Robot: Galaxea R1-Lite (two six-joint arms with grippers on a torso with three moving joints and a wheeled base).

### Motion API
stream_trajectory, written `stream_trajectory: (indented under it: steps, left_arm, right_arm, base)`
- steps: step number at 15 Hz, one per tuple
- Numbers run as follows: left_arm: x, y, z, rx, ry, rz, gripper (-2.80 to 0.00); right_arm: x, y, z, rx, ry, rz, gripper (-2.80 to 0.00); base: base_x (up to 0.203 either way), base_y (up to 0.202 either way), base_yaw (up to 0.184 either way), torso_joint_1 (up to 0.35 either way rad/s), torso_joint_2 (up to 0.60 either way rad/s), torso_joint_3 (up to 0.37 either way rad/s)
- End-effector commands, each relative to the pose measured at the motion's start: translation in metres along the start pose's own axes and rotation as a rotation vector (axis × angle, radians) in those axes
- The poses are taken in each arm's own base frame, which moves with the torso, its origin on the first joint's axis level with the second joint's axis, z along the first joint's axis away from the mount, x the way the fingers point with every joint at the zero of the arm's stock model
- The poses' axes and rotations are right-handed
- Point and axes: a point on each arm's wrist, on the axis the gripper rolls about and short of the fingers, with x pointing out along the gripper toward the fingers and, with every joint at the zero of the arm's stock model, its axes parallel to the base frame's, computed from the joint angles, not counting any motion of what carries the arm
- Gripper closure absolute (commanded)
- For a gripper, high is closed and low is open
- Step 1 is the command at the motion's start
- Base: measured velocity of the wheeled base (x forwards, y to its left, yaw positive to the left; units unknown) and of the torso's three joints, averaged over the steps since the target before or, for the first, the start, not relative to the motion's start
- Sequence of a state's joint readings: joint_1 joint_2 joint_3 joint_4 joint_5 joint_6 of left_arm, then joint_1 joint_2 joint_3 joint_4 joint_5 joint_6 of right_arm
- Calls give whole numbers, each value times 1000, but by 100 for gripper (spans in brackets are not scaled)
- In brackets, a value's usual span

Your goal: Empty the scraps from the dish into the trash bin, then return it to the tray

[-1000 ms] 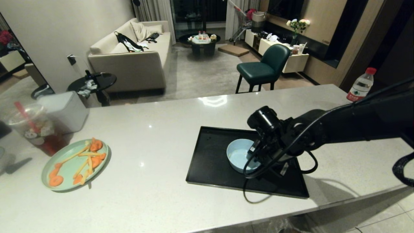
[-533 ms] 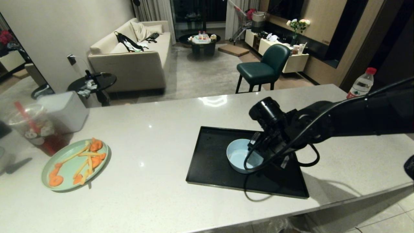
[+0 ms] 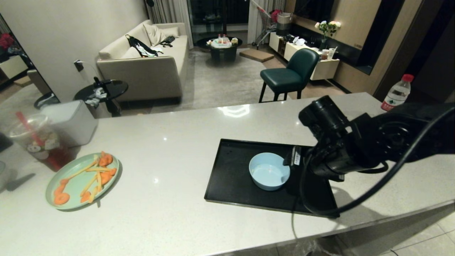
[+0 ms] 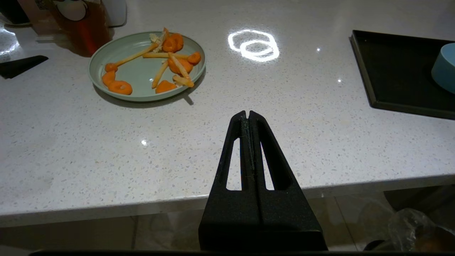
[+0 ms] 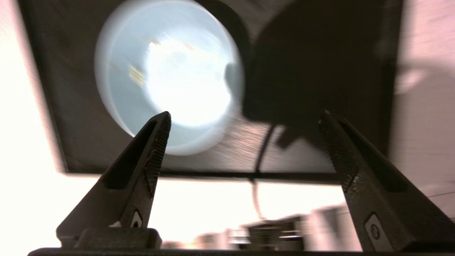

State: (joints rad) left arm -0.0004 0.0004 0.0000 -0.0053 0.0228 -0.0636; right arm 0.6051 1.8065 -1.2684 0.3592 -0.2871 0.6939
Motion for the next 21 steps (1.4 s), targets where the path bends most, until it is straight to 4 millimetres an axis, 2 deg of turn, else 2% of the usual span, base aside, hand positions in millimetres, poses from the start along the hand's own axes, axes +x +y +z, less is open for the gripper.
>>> stream_trajectory:
  steps: [1, 2, 3, 9, 13, 18, 21]
  left_arm:
    - [0, 0, 0, -1, 0, -1, 0]
    - [0, 0, 0, -1, 0, 0, 0]
    - [0, 0, 0, -1, 0, -1, 0]
    - [0, 0, 0, -1, 0, 1, 0]
    - [0, 0, 0, -1, 0, 0, 0]
    - [0, 0, 0, -1, 0, 1, 0]
    - [0, 0, 0, -1, 0, -1, 0]
  right_arm:
    - [-27, -25, -17, -147, -43, 13, -280]
    - [-32, -33, -24, -199, -73, 25, -120]
    - [-40, -39, -28, -234, -106, 41, 0]
    - [-82, -72, -48, -283, -201, 81, 0]
    - [-95, -96, -68, -265, -271, 22, 0]
    - [-122, -133, -99, -212, -394, 76, 0]
    - [-129, -151, -117, -215, -446, 100, 0]
  base:
    - [0, 0, 0, 0, 0, 0]
    - [0, 0, 0, 0, 0, 0]
    - [0, 0, 0, 0, 0, 0]
    - [0, 0, 0, 0, 0, 0]
    - [0, 0, 0, 0, 0, 0]
    - [0, 0, 0, 0, 0, 0]
    - [0, 0, 0, 0, 0, 0]
